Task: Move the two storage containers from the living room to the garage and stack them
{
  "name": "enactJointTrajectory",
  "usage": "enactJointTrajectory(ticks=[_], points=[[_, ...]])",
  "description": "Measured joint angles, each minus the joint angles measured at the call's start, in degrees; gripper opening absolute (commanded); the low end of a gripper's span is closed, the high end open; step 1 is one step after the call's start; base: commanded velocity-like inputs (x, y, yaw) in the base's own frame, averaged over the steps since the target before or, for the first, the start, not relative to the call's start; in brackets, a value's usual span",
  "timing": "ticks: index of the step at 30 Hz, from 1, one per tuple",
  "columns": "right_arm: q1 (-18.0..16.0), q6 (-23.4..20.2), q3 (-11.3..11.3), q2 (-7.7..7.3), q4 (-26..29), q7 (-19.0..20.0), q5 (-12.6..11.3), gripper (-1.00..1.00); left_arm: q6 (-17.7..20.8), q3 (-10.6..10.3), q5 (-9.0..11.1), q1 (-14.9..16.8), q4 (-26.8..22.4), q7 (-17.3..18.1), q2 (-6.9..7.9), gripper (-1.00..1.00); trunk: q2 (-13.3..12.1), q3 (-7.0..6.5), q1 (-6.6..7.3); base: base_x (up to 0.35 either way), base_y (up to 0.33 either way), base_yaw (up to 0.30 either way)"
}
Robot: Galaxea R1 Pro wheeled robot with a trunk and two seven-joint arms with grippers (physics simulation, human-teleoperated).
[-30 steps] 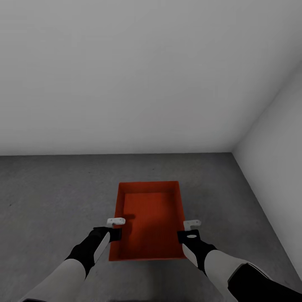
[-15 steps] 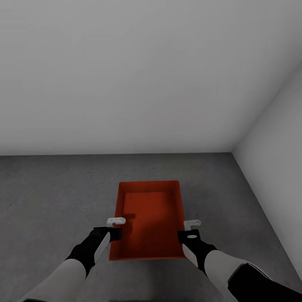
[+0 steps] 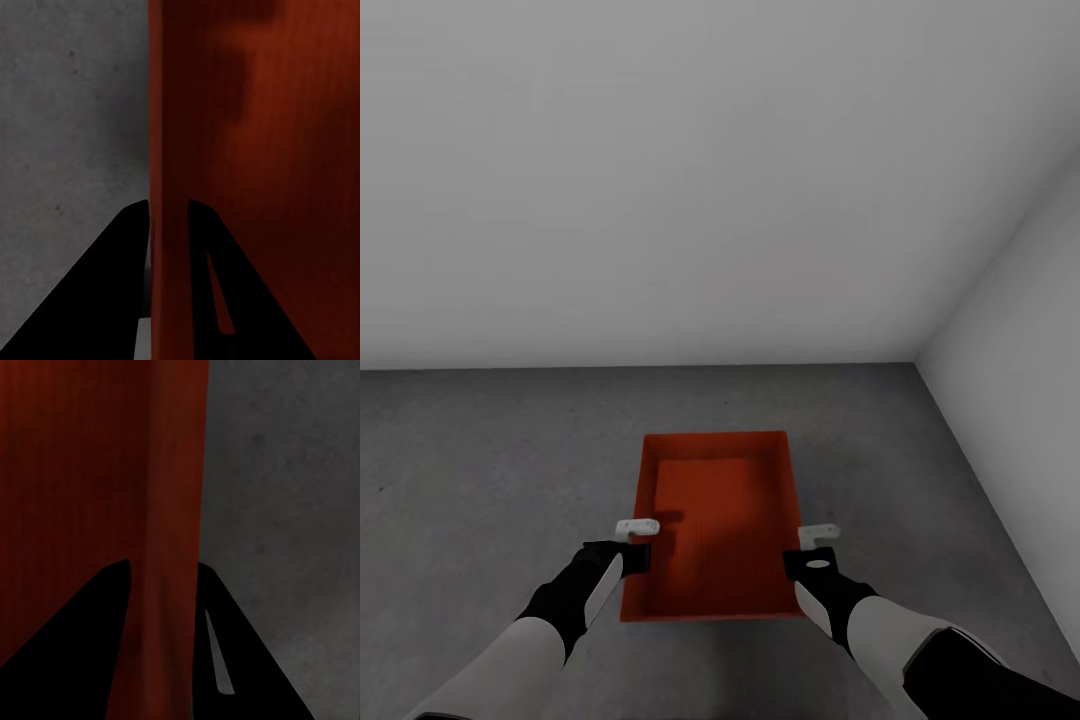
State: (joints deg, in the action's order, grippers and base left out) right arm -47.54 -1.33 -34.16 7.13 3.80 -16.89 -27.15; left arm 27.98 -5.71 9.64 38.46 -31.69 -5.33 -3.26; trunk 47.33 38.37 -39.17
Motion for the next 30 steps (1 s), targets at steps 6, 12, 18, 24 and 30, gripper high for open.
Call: enactJointTrajectory(ticks=[6,12,18,24,30], points=[[0.0,-0.2,0.0,0.00,0.0,0.1,0.0,-1.00,0.3,0.0,0.0,0.0,0.0,0.0,0.00,-1.00,0.0,0.01,0.00,0.000,0.000,0.000],[0.0,-0.4,0.0,-0.02,0.1,0.1,0.0,-1.00,0.4,0.1,0.0,0.0,0.0,-0.1,0.00,-1.00,0.0,0.01,-0.01,0.000,0.000,0.000],[0.0,-0.4,0.0,0.00,0.0,0.1,0.0,-1.00,0.4,0.1,0.1,0.0,0.0,-0.1,0.00,-1.00,0.0,0.01,0.00,0.000,0.000,0.000],[0.0,-0.4,0.0,0.00,0.0,0.1,0.0,-1.00,0.4,0.1,0.1,0.0,0.0,-0.1,0.00,-1.00,1.6,0.72,-0.88,0.000,0.000,0.000],[0.0,-0.4,0.0,0.00,0.0,0.1,0.0,-1.00,0.4,0.1,0.1,0.0,0.0,-0.1,0.00,-1.00,4.0,1.80,-2.20,0.000,0.000,0.000]])
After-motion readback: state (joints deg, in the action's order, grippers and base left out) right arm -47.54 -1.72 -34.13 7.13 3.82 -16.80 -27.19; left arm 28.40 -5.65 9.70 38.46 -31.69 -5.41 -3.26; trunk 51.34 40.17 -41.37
